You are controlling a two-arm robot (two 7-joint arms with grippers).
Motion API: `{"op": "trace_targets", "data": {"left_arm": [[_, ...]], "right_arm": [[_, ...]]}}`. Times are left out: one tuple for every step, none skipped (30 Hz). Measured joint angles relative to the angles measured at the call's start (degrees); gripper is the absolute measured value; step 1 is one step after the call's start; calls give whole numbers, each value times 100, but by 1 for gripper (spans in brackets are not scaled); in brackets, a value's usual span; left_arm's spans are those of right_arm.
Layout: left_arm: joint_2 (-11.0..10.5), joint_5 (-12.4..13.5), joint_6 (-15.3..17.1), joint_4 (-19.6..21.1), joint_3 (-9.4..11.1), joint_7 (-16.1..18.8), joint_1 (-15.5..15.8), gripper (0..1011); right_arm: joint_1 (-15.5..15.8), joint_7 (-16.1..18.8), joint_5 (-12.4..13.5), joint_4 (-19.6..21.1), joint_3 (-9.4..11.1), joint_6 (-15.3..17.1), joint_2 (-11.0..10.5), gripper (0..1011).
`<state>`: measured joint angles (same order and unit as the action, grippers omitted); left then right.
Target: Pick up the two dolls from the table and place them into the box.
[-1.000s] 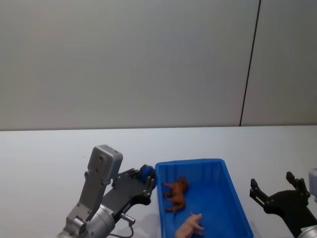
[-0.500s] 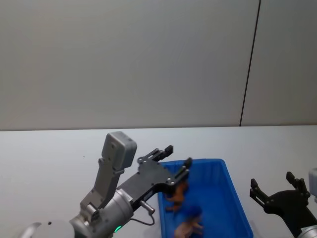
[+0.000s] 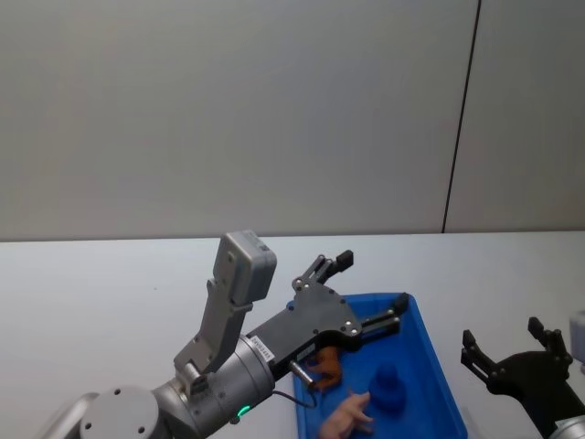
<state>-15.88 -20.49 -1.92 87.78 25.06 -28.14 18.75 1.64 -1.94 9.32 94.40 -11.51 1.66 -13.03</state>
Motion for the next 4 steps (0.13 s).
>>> {"op": "trace_targets", "data": {"left_arm": [[16, -7, -12, -14, 5, -35, 16, 1001], [16, -7, -12, -14, 5, -35, 16, 1001], [30, -14, -24, -25, 10, -70, 30, 1001], [36, -17, -29, -31, 12, -86, 36, 1002]], "right_arm": [[0, 0, 0, 0, 0, 0, 0, 1001], [0, 0, 0, 0, 0, 0, 0, 1001], [0, 0, 0, 0, 0, 0, 0, 1001], [0, 0, 0, 0, 0, 0, 0, 1001]]}}
